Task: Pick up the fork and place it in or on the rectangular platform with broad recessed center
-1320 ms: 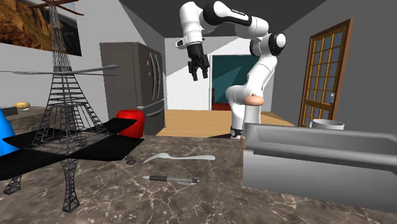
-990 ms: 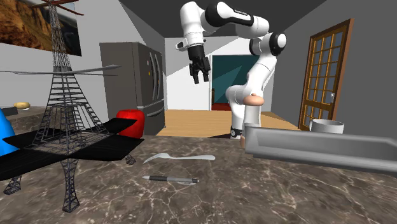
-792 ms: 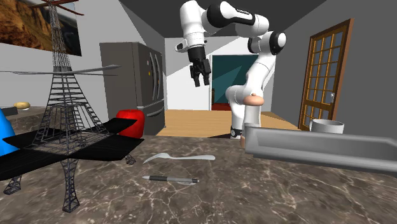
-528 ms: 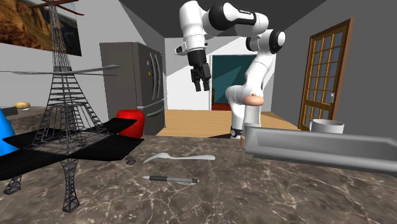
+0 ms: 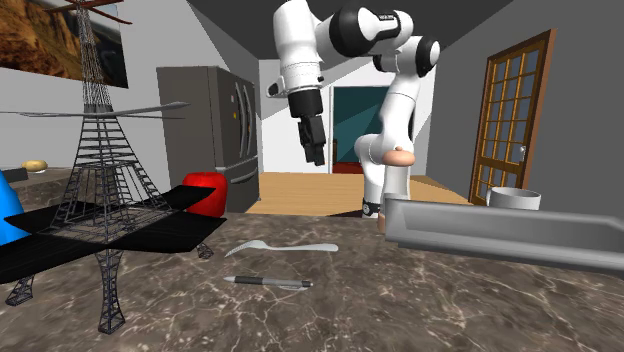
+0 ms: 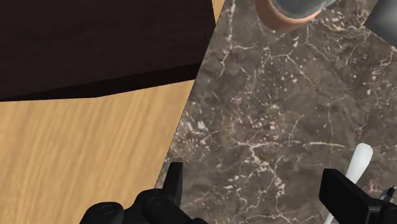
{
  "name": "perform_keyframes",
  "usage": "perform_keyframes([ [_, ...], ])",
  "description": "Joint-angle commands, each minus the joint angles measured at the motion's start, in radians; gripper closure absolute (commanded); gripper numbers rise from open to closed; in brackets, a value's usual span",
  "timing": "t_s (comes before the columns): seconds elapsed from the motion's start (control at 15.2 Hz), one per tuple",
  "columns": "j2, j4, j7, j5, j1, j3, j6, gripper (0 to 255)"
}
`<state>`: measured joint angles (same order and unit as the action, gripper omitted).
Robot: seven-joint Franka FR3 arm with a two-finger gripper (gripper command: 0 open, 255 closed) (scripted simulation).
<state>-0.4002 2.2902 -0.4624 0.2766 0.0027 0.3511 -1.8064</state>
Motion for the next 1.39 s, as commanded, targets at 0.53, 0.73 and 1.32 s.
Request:
perform_keyframes([
  [0.53, 0.396, -0.238, -0.39, -0.126, -0.003, 0.155, -0.171, 0],
  [0.73, 0.53, -0.338, -0.511, -0.2, 0.021, 0.167, -0.194, 0],
  [1.32, 0.641, -0.345, -0.587, -0.258, 0.055, 0.16, -0.288, 0],
])
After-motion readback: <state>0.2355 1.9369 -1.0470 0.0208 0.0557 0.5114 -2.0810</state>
